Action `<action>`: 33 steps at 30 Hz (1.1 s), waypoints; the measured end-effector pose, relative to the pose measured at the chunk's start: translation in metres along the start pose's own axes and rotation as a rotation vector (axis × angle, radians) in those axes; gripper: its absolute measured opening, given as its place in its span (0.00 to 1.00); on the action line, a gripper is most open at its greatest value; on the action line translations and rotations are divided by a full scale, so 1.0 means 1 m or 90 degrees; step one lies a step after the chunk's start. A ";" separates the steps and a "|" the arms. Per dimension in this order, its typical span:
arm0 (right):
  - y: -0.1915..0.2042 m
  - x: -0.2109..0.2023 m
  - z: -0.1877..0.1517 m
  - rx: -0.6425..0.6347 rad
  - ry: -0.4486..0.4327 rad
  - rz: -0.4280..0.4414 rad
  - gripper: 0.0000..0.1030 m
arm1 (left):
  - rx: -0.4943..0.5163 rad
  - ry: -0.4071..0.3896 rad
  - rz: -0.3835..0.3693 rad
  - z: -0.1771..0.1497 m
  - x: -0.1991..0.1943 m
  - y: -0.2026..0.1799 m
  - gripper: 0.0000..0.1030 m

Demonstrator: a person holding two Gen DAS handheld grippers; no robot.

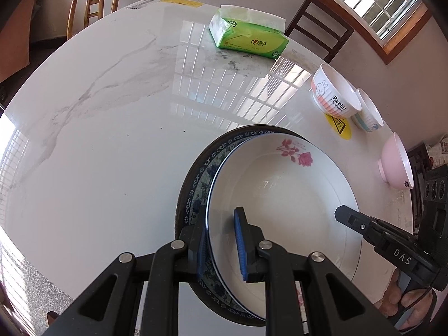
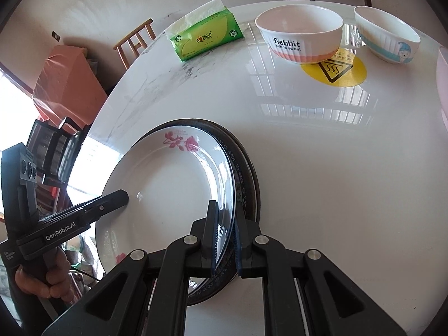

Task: Organize plates and bowls
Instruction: 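Lift the flower plate with both tools and carry it over the blue-and-white plates, then lower the flower plate onto the blue-and-white stack and open both tools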

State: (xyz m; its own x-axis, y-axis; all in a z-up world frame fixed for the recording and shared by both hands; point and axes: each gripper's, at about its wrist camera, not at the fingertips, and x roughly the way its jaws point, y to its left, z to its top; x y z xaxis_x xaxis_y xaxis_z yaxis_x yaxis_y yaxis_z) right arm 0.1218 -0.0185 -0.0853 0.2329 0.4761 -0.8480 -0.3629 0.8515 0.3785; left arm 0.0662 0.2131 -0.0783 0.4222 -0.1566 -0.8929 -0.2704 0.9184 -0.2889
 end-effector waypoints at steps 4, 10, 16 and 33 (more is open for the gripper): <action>0.000 0.000 0.000 0.002 0.001 -0.001 0.11 | 0.002 -0.002 0.003 0.000 0.000 -0.001 0.17; 0.004 0.001 -0.001 0.000 0.003 -0.009 0.13 | 0.004 -0.001 0.008 -0.001 -0.001 -0.001 0.18; 0.010 0.001 0.000 -0.009 0.013 -0.023 0.18 | 0.025 -0.012 0.045 -0.002 -0.002 -0.009 0.19; 0.019 0.002 0.003 -0.024 0.036 -0.066 0.27 | 0.056 -0.057 0.095 0.001 -0.013 -0.020 0.22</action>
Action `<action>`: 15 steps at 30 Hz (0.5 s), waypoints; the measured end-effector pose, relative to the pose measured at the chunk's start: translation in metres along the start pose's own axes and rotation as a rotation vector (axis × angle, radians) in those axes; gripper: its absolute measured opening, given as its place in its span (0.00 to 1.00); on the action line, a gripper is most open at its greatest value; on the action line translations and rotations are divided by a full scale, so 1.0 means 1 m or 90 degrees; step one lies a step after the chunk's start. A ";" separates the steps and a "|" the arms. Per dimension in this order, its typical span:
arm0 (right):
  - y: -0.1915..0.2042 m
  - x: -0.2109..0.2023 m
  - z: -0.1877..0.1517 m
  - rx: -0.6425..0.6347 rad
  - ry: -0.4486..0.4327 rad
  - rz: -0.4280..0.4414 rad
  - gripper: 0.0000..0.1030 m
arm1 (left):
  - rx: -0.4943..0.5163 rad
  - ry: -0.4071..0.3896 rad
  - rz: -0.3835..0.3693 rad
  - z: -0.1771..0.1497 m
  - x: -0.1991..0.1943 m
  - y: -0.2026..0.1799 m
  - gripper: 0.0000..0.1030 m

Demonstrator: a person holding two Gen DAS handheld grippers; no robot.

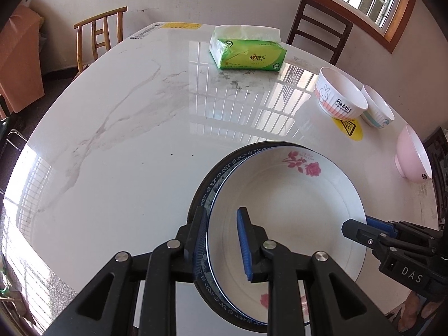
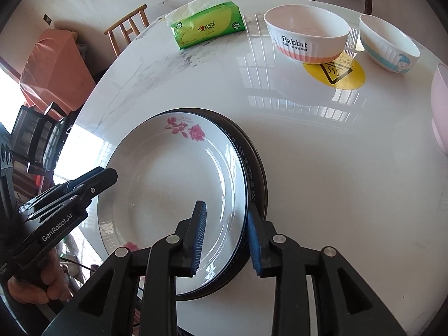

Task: Organize plates and bowls
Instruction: 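Lower the flower plate onto the blue-and-white stack and open both tools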

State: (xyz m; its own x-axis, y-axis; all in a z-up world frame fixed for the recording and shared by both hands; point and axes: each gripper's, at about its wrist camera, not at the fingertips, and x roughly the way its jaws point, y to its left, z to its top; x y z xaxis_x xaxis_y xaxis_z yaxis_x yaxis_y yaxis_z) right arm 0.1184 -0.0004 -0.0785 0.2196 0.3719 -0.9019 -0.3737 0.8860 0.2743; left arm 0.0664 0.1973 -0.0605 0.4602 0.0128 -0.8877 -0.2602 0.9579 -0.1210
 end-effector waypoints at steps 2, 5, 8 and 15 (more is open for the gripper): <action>0.000 0.000 0.000 0.000 -0.001 0.000 0.27 | 0.000 -0.001 0.003 0.000 0.000 -0.001 0.22; -0.001 -0.001 -0.001 -0.001 -0.001 -0.002 0.27 | 0.008 -0.008 0.011 -0.001 -0.003 -0.004 0.22; 0.000 -0.006 -0.001 -0.004 -0.009 -0.005 0.28 | 0.015 -0.012 0.015 0.000 -0.005 -0.007 0.22; -0.005 -0.021 0.000 0.000 -0.035 0.000 0.29 | 0.034 -0.032 0.041 0.003 -0.014 -0.014 0.23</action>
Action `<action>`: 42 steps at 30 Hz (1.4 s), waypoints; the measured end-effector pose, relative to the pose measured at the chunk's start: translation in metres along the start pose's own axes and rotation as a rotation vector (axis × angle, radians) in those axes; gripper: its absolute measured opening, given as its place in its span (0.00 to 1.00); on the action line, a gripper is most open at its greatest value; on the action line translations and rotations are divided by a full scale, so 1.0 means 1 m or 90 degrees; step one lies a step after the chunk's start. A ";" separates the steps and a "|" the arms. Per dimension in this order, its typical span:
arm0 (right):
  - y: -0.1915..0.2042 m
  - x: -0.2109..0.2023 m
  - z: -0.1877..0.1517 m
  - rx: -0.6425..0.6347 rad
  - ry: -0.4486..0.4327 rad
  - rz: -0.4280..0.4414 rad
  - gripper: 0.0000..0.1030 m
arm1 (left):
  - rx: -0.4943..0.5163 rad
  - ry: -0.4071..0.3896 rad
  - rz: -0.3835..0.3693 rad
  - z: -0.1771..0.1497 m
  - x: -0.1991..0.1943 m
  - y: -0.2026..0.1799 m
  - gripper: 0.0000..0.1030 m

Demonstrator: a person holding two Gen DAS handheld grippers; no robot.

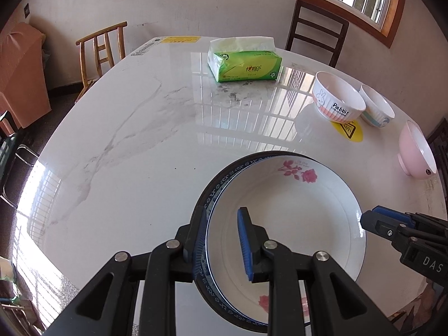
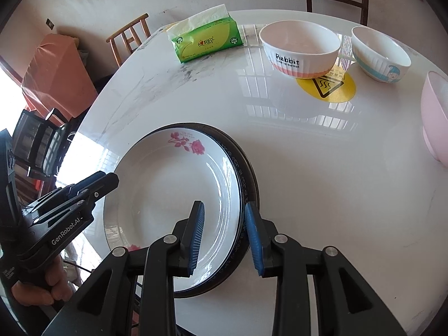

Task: Organize plates and bowls
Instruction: 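Lower the flower plate onto the blue-and-white stack and open both tools, then move both tools to the rim of the large pink bowl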

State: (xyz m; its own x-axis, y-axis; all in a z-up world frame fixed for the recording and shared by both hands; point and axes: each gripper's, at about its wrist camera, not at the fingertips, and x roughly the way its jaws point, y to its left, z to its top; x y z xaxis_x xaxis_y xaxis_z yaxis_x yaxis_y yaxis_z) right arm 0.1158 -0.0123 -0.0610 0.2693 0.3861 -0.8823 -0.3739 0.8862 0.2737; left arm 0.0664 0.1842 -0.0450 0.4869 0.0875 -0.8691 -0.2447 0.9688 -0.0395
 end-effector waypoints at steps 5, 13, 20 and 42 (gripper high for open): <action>-0.011 -0.012 -0.002 0.019 -0.017 0.008 0.31 | 0.013 -0.012 0.014 0.002 -0.006 -0.006 0.23; -0.035 -0.031 -0.010 0.047 -0.036 0.008 0.32 | 0.034 -0.023 0.029 0.007 -0.015 -0.021 0.23; -0.062 -0.046 -0.016 0.073 -0.050 0.001 0.32 | 0.061 -0.030 0.030 0.011 -0.019 -0.041 0.23; -0.184 -0.109 -0.052 0.206 -0.115 -0.067 0.32 | 0.159 -0.030 -0.018 0.029 -0.020 -0.148 0.24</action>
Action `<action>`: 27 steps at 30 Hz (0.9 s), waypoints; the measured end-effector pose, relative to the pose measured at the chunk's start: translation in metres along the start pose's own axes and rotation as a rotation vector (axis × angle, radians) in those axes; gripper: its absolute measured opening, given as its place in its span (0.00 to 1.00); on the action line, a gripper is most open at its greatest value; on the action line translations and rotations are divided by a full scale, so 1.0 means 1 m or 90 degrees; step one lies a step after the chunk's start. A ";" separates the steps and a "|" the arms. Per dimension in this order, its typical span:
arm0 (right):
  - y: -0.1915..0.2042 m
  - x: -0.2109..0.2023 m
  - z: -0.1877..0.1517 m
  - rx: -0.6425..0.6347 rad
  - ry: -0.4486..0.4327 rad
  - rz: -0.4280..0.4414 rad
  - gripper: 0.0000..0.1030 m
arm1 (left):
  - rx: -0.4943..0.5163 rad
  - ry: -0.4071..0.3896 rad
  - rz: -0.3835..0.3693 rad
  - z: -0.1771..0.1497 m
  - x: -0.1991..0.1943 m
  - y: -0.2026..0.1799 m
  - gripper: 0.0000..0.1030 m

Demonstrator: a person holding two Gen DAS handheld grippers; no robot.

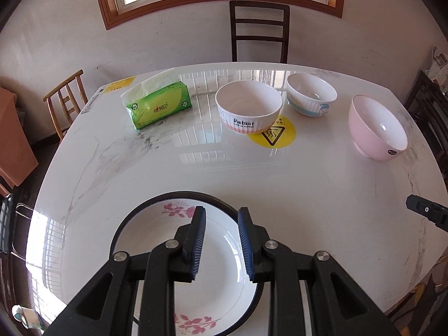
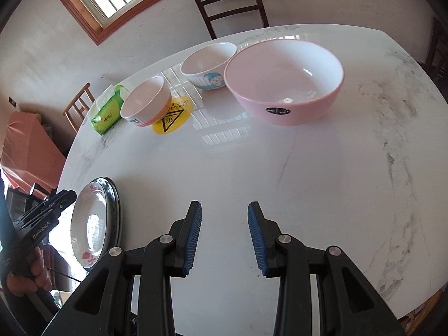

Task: Organize plates and bowls
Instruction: 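Move both tools to the rim of the large pink bowl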

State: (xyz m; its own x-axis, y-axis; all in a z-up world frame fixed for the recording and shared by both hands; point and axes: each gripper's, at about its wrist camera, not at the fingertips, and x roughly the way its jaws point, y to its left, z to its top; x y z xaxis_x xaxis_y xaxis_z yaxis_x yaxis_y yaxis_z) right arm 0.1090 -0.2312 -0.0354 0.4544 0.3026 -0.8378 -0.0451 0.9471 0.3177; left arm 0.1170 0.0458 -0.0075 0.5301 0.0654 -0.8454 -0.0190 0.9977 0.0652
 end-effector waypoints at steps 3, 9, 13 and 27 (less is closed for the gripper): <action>-0.015 -0.010 0.003 0.014 -0.010 -0.005 0.32 | 0.011 0.002 -0.005 0.008 0.003 -0.015 0.24; -0.041 -0.023 0.014 0.032 -0.025 -0.021 0.32 | 0.028 0.013 -0.021 0.024 0.010 -0.046 0.24; -0.055 -0.030 0.025 0.038 -0.036 -0.025 0.32 | 0.038 0.018 -0.030 0.034 0.017 -0.066 0.26; -0.084 -0.033 0.074 0.038 -0.055 -0.044 0.35 | 0.009 0.023 -0.084 0.092 0.032 -0.109 0.38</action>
State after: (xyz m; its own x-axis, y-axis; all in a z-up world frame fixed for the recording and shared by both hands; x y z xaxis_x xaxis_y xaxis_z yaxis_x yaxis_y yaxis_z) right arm 0.1639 -0.3288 -0.0010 0.5300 0.2238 -0.8180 0.0407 0.9567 0.2881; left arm 0.2140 -0.0624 0.0073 0.4970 -0.0652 -0.8653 0.0610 0.9973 -0.0402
